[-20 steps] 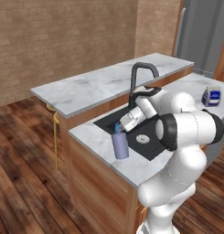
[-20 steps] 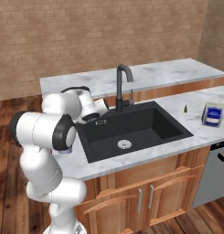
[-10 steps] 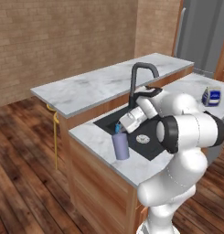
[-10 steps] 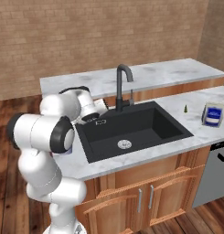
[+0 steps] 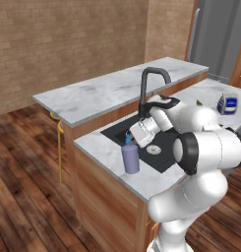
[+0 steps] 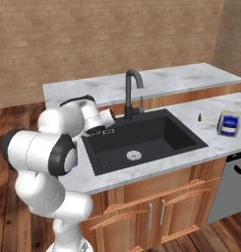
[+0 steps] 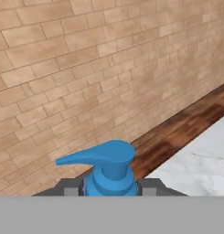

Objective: Open the cabinet. Pick the soap dispenser and place it next to the sink. Then close the cabinet.

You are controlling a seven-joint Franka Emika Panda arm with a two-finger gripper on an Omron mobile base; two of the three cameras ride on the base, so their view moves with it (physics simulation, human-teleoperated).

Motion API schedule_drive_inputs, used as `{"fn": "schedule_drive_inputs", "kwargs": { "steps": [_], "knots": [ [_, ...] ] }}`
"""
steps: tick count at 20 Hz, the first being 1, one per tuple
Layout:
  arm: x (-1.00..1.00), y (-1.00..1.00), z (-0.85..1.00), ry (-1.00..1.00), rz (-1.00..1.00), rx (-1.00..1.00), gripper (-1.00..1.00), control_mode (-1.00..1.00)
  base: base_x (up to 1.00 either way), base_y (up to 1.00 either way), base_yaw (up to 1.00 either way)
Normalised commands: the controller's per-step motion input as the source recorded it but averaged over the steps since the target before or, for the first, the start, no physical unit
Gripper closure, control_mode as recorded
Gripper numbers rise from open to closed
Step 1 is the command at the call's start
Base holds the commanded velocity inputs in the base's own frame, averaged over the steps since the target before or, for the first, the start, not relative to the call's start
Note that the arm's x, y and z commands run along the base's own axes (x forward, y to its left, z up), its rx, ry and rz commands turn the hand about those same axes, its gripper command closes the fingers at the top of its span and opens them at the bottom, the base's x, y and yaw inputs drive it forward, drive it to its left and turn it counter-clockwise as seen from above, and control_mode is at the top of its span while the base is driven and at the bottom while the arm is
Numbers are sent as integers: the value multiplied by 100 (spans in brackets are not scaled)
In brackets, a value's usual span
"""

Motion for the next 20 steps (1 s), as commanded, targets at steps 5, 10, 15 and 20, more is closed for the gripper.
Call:
{"fn": "schedule_drive_inputs", "kwargs": {
  "steps": [5,10,15,20],
  "knots": [
    [-4,0,0,-10,1,2,100,-100,0,0,0],
    [0,0,1,-11,1,1,100,-100,0,0,0],
    [0,0,1,-13,3,0,100,-100,0,0,0],
    [-1,-1,2,-15,4,0,100,-100,0,0,0]
  ]
}}
